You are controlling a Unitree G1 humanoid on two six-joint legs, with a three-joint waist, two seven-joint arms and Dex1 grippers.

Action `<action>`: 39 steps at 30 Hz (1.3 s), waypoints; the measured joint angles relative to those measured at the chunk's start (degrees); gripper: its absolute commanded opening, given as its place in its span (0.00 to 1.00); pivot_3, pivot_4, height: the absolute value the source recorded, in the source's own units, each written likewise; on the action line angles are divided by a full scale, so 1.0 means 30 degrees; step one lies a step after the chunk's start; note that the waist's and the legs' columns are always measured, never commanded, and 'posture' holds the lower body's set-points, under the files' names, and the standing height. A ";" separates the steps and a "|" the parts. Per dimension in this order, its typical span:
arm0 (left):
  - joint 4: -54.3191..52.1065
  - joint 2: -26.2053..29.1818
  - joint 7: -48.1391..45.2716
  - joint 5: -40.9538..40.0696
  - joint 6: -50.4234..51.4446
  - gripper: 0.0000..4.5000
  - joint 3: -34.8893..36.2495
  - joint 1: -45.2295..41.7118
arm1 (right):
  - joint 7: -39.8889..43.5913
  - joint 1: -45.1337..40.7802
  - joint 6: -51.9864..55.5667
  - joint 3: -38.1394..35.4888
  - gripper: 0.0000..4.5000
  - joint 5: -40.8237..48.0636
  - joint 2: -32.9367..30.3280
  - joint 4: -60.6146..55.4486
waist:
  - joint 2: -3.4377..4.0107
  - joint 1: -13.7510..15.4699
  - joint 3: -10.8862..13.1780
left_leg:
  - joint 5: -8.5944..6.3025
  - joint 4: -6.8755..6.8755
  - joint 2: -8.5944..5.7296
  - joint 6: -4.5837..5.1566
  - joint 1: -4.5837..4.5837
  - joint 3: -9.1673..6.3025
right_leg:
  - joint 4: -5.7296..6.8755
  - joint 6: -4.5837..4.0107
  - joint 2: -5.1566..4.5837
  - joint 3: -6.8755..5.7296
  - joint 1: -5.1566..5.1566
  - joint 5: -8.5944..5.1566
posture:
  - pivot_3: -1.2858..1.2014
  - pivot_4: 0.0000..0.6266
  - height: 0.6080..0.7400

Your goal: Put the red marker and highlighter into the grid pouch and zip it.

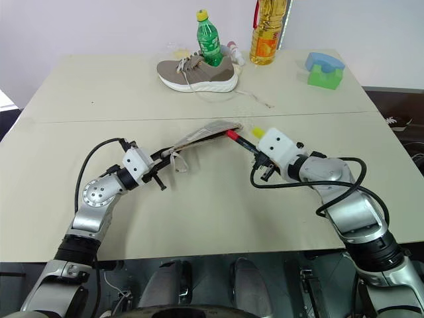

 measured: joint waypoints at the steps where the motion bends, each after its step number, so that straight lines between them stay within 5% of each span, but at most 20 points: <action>1: -0.0071 0.0001 -0.0076 0.0000 0.0000 0.00 -0.0008 0.0041 | 0.0053 0.0000 -0.0060 0.0084 0.07 -0.0117 -0.0053 -0.0001 | 0.0000 0.0000 0.0000 | 0.0000 0.0000 0.0000 0.0000 0.0000 0.0000 | 0.0000 0.0000 0.0000 0.0000 0.0001 0.0000 | 0.52 0.24 1.00; 13: -0.0995 0.0753 -0.1980 -0.0026 -0.0047 0.00 -0.0600 0.0243 | 0.2325 -0.1708 -0.6295 0.4129 0.07 -0.5634 -0.3605 0.0000 | 0.0006 -0.0049 0.0003 | 0.0000 0.0008 0.0002 0.0000 0.0005 0.0005 | 0.0002 -0.0001 0.0013 0.0003 -0.0003 -0.0001 | 0.52 0.24 1.00; 26: -0.2273 0.0973 -0.3045 -0.0435 0.0961 0.00 -0.0974 -0.0100 | 0.4011 -0.4184 -1.0008 0.6562 0.07 -0.9714 -0.0320 0.1412 | 0.0006 0.0033 0.0003 | 0.0001 0.0032 0.0002 -0.0001 0.0000 0.0010 | 0.0004 -0.0001 0.0006 0.0003 0.0006 -0.0001 | 0.52 0.24 1.00; 27: -0.2326 0.0973 -0.3047 -0.0435 0.1068 0.00 -0.0981 -0.0095 | 0.4051 -0.4183 -1.0200 0.6551 0.29 -0.9792 -0.0220 0.1535 | 0.0005 0.0018 0.0004 | 0.0001 0.0038 0.0001 -0.0001 0.0000 0.0012 | 0.0004 -0.0001 0.0006 0.0003 0.0009 -0.0001 | 0.52 0.24 1.00; 31: -0.2468 0.1003 -0.2976 -0.0408 0.1341 0.00 -0.0987 -0.0073 | 0.4132 -0.3940 -1.0350 0.5654 0.73 -0.9398 0.0326 0.1612 | 0.0006 0.0006 0.0003 | 0.0001 0.0037 0.0003 -0.0001 0.0003 0.0008 | 0.0009 -0.0002 0.0008 0.0003 0.0008 0.0000 | 0.52 0.24 1.00; 39: -0.1866 0.1159 -0.1901 0.0102 0.1194 0.00 -0.0771 -0.0070 | 0.5210 -0.2213 -0.4942 -0.0563 0.73 -0.3051 0.2062 -0.1201 | 0.0005 0.0027 0.0003 | 0.0001 0.0039 0.0013 -0.0001 0.0015 -0.0018 | 0.0009 -0.0003 0.0001 0.0000 0.0041 0.0001 | 0.52 0.24 1.00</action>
